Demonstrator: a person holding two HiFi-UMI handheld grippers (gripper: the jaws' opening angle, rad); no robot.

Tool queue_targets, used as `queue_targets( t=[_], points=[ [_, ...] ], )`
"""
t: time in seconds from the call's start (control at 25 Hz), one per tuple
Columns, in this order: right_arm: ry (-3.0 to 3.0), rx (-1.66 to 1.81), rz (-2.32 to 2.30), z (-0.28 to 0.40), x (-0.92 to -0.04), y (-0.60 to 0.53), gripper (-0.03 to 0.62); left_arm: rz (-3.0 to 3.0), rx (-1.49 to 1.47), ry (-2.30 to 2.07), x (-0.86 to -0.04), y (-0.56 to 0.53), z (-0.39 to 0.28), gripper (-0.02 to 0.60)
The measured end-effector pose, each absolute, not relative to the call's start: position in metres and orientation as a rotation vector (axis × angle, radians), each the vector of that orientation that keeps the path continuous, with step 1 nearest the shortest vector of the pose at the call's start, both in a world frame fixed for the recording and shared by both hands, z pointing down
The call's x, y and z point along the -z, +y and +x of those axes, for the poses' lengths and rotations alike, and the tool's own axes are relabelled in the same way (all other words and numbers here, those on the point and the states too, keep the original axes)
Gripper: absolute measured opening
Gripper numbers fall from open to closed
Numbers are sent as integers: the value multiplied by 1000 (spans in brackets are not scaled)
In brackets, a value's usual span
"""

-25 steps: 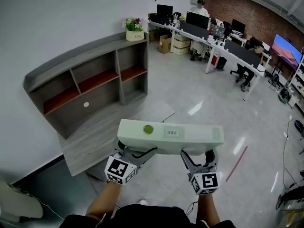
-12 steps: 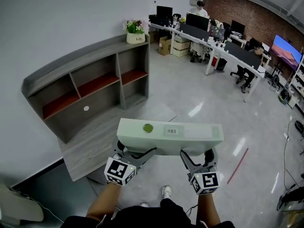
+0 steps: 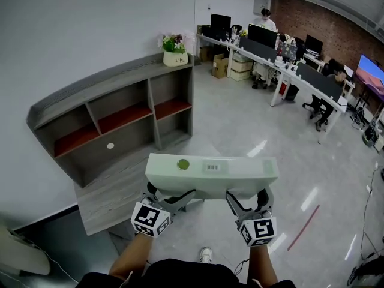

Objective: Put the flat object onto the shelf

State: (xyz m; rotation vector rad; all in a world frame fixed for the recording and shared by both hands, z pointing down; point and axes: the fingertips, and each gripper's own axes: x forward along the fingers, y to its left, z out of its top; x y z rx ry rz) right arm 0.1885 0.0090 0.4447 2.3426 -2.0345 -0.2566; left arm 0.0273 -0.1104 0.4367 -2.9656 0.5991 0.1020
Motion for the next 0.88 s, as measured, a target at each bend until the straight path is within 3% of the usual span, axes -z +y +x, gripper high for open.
queue_targets(
  t=[0.88],
  points=[
    [-2370,302,2054,253,-437,-83,506,-2849,-82,1002,-429,-154,65,561]
  ],
)
